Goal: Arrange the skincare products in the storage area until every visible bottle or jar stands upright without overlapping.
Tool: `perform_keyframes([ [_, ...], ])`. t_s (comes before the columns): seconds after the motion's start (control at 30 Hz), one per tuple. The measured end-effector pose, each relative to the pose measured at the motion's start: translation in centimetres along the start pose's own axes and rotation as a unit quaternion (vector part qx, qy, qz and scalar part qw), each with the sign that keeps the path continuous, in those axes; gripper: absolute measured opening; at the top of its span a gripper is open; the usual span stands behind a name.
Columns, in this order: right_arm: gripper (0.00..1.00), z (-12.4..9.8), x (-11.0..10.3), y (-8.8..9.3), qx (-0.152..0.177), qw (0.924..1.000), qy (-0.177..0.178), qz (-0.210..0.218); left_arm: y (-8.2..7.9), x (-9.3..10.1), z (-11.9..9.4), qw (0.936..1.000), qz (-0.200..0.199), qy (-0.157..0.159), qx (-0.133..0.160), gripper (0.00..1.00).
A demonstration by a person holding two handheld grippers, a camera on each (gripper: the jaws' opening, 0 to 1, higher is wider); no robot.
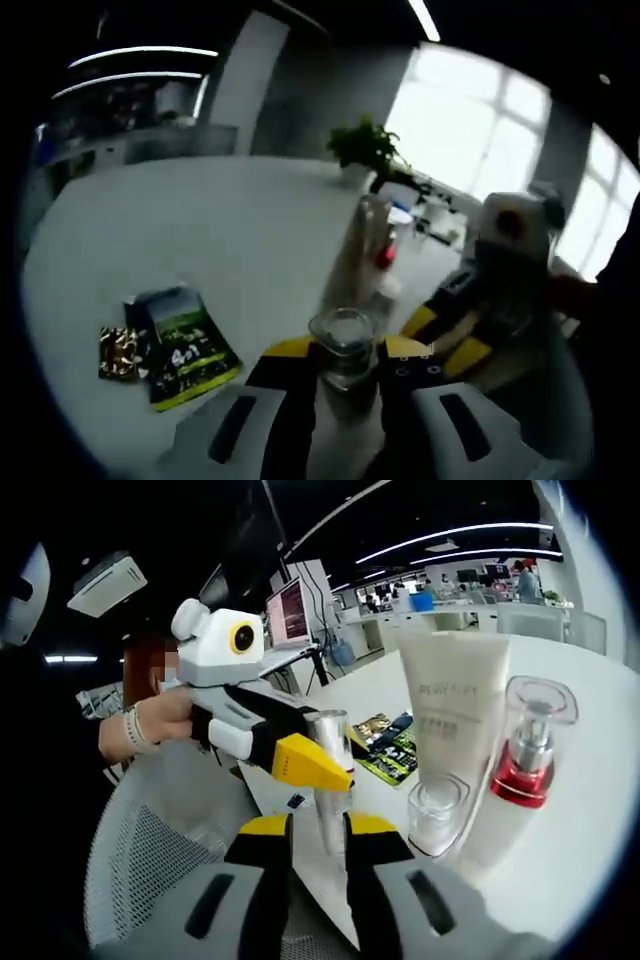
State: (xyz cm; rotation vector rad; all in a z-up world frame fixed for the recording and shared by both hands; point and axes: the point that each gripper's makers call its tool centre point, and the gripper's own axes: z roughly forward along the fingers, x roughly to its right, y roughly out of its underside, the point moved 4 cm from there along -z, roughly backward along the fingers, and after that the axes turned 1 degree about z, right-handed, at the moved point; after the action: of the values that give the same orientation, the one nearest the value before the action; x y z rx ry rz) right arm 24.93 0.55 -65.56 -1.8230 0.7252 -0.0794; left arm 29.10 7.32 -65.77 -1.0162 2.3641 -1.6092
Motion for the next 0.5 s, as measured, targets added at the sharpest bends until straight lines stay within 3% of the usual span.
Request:
perform_keyframes([
  [0.07, 0.20, -0.3, -0.3, -1.2, 0.044, 0.9987, -0.010, 0.024, 0.3, -0.1, 0.3, 0.9999, 0.005, -0.009, -0.008, 0.19],
  [0.2, 0.21, -1.2, 1.0, -2.4, 0.084, 0.9957, 0.038, 0.008, 0.4, 0.2, 0.7, 0.9993, 0.028, -0.024, -0.006, 0.20],
  [0.5, 0.24, -0.1, 0.4, -2.7, 0.076, 0.9954, 0.052, -0.028, 0.9, 1.0, 1.6, 0.9973, 0.063, -0.035, -0.012, 0.20],
])
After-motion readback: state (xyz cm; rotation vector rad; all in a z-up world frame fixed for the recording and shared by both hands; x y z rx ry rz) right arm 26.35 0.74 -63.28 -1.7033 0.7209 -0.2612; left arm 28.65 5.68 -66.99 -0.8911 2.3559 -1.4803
